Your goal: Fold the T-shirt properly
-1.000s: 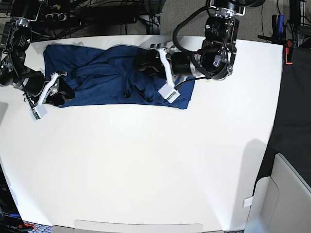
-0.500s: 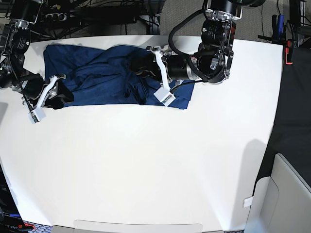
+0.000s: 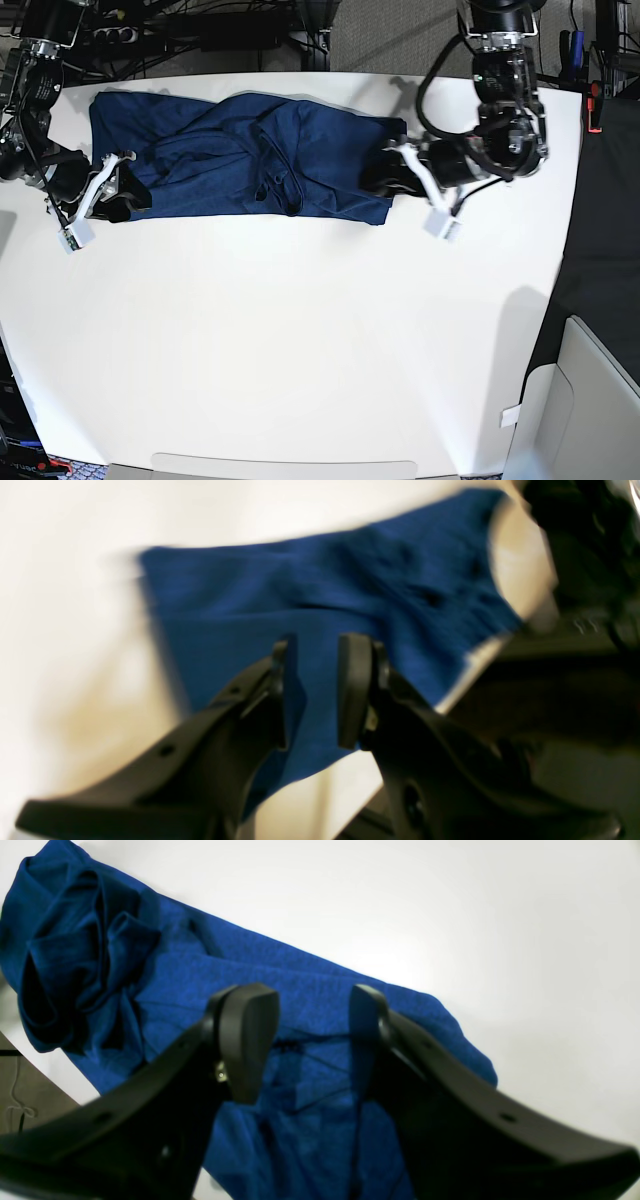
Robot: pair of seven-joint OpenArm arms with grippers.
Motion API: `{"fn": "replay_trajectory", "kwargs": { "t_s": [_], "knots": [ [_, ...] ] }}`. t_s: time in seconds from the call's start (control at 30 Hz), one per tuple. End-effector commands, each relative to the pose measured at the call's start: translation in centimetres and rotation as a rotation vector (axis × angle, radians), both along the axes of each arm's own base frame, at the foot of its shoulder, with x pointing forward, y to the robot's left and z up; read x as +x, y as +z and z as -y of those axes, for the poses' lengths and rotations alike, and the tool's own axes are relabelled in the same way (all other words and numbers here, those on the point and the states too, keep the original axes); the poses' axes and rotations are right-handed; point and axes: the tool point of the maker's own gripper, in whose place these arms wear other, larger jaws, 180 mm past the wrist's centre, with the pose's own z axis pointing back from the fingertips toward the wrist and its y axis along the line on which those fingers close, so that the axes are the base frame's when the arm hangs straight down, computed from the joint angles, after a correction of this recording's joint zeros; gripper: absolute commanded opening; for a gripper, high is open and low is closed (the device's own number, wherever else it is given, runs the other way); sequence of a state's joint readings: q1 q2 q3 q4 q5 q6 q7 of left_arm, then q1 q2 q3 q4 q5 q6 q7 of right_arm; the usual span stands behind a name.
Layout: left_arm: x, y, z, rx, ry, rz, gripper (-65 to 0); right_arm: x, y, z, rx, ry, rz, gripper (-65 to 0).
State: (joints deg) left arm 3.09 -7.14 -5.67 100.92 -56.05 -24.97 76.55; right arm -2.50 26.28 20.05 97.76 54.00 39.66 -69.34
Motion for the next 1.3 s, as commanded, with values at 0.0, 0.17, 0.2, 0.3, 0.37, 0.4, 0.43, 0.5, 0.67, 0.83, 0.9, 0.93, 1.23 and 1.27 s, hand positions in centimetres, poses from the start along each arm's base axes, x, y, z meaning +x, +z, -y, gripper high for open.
{"fn": "replay_trajectory", "kwargs": {
  "t_s": [0.0,0.17,0.2,0.3,0.37,0.4,0.43,0.5,0.67,0.83,0.9,0.93,1.23,1.27],
  "knots": [
    [0.3,0.8,-0.4,-0.022,0.019,0.024,-53.0,0.4,1.4,0.9,-0.03,0.012,0.04,-37.0],
    [-0.3,-0.1,-3.9,-0.006,0.131,-0.006,-53.0,-0.4,1.3,2.5,-0.087,0.021,0.014,-34.2],
    [-0.6,-0.3,-4.5,-0.001,0.145,-0.015,-53.0,-0.6,1.2,2.7,-0.093,0.022,0.006,-32.8],
    [-1.2,-0.7,-5.3,0.023,0.143,-0.028,-53.0,-1.1,0.7,2.8,-0.096,0.023,-0.012,-32.0],
    [-1.4,-0.9,-5.3,0.024,0.143,-0.035,-53.0,-1.3,0.5,2.8,-0.096,0.023,-0.019,-32.0],
    [-1.5,-1.0,-5.3,0.022,0.143,-0.038,-53.0,-1.3,0.5,2.8,-0.095,0.022,-0.022,-31.9],
    [-1.6,-1.0,-5.2,0.021,0.143,-0.039,-53.0,-1.5,0.3,2.8,-0.095,0.022,-0.027,-31.6],
    [-1.6,-1.0,-5.2,0.02,0.144,-0.04,-53.0,-1.9,0.0,2.8,-0.097,0.024,-0.039,-32.0],
    [-1.6,-1.0,-5.2,0.02,0.144,-0.041,-53.0,-3.0,-0.7,3.3,-0.097,0.011,-0.069,-31.8],
    [-1.7,-1.1,-5.1,0.02,0.141,-0.042,-53.0,-4.4,-1.0,5.0,-0.11,-0.043,-0.094,-23.5],
    [-1.7,-1.1,-5.1,0.02,0.141,-0.042,-53.0,-4.9,-1.0,6.0,-0.117,-0.08,-0.106,-13.2],
    [-1.7,-1.1,-5.1,0.02,0.141,-0.042,-53.0,-4.9,-0.9,6.3,-0.111,-0.098,-0.104,-8.3],
    [-2.0,-1.2,-3.5,0.014,0.089,-0.048,-53.0,-4.5,-1.7,7.3,-0.057,-0.181,-0.112,-0.7],
    [-2.0,-1.2,-3.4,0.013,0.085,-0.049,-53.0,-4.4,-2.2,7.3,-0.036,-0.196,-0.122,-0.7]
  ]
}}
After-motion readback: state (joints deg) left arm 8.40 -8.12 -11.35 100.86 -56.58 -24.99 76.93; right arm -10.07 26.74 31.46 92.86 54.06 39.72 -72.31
